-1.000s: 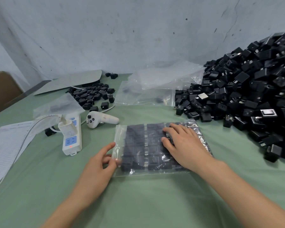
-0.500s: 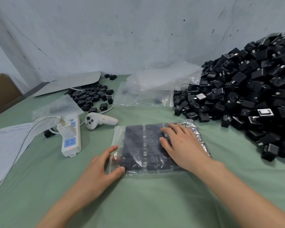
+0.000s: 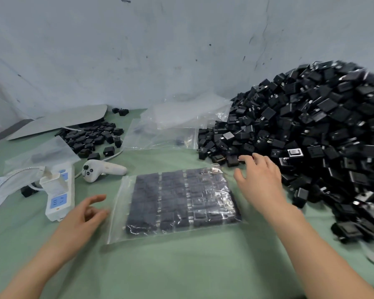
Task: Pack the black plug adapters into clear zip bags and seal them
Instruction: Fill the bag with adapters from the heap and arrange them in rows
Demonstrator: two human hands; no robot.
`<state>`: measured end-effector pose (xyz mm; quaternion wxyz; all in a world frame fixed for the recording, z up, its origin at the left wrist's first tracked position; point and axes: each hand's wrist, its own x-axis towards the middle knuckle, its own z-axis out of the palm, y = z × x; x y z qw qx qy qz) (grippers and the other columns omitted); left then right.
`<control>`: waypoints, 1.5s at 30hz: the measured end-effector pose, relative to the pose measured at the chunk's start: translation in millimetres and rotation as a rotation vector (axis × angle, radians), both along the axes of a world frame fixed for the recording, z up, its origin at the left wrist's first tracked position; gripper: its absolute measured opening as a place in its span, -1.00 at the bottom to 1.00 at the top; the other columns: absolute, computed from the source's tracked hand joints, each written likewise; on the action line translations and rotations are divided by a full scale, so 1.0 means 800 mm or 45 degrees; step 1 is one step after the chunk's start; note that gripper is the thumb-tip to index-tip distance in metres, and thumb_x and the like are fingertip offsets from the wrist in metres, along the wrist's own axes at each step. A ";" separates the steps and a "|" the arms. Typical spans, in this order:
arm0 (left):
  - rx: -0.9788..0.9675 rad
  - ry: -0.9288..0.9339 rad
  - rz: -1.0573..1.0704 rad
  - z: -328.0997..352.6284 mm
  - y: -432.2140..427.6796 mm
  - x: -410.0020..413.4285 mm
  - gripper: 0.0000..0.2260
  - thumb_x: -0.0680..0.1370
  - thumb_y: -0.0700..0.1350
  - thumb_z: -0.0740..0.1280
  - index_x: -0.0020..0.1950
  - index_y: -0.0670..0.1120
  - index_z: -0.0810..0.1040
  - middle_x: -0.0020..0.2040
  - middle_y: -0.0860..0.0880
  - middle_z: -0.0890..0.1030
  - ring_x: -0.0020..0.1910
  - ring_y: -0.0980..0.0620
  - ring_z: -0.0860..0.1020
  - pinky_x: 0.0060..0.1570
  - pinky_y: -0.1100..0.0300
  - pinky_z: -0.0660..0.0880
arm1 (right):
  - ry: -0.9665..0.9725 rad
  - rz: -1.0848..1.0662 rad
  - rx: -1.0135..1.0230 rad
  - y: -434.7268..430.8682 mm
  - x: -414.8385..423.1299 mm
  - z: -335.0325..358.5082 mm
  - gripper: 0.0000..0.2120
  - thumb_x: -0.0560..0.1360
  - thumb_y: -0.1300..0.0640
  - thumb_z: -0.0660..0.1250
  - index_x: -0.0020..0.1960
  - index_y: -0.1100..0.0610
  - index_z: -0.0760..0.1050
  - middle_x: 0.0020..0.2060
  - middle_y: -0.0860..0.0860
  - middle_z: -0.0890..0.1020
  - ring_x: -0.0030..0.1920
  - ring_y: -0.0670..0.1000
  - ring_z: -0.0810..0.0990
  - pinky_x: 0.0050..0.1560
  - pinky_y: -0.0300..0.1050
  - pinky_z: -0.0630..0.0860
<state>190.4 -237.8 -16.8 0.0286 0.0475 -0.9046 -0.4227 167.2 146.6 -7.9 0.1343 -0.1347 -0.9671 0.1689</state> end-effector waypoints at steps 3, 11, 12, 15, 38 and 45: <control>0.089 0.108 0.147 0.002 0.007 -0.013 -0.82 0.64 -0.09 0.28 0.23 0.07 0.54 -0.17 0.00 0.68 -0.10 0.11 0.60 -0.16 0.26 0.40 | -0.040 -0.214 0.172 0.028 0.002 -0.003 -0.46 0.60 -0.06 0.20 0.54 0.03 0.23 0.57 0.20 0.14 0.57 0.27 0.02 0.52 0.30 -0.03; 0.245 0.247 0.275 0.005 0.018 -0.042 -0.72 0.44 0.21 0.19 0.07 0.22 0.55 -0.20 0.12 0.70 0.04 0.00 0.63 0.22 -0.12 0.48 | -0.097 -0.469 0.237 0.072 0.001 -0.025 -0.15 0.55 -0.24 0.26 0.61 0.12 -0.07 0.54 0.28 0.11 0.47 0.34 0.21 0.44 0.29 0.15; 0.258 0.263 0.275 0.005 0.018 -0.044 -0.69 0.41 0.27 0.16 0.04 0.25 0.55 -0.19 0.14 0.69 0.03 0.04 0.63 0.21 -0.10 0.48 | -0.047 -0.395 0.281 0.067 0.002 -0.028 -0.21 0.55 -0.23 0.25 0.59 0.10 0.00 0.49 0.22 0.25 0.39 0.27 0.34 0.35 0.22 0.27; 0.310 0.304 0.270 0.000 0.019 -0.048 -0.67 0.41 0.34 0.11 0.00 0.32 0.56 -0.18 0.15 0.69 -0.01 0.08 0.64 0.18 -0.08 0.48 | 0.071 -0.176 0.389 0.059 0.002 -0.037 -0.45 0.55 -0.19 0.22 0.47 0.02 0.26 0.24 0.03 0.53 0.15 0.15 0.53 0.07 0.07 0.39; 0.316 0.392 0.265 -0.062 -0.048 -0.099 -0.65 0.57 0.27 0.11 0.18 0.19 0.56 -0.18 0.05 0.70 -0.06 -0.05 0.68 0.17 -0.12 0.50 | 0.018 0.076 0.421 0.092 0.005 -0.038 -0.63 0.52 -0.20 0.26 0.27 -0.11 0.41 0.15 -0.05 0.43 0.15 0.09 0.40 -0.28 -0.10 0.35; 0.323 0.441 0.247 -0.065 -0.046 -0.101 -0.65 0.55 0.25 0.11 0.15 0.18 0.58 -0.21 0.04 0.68 -0.10 -0.06 0.66 0.07 -0.02 0.50 | -0.024 0.096 0.284 0.090 0.007 -0.039 -0.59 0.49 -0.20 0.26 0.27 -0.06 0.36 0.15 -0.02 0.40 0.16 0.11 0.40 -0.14 -0.08 0.41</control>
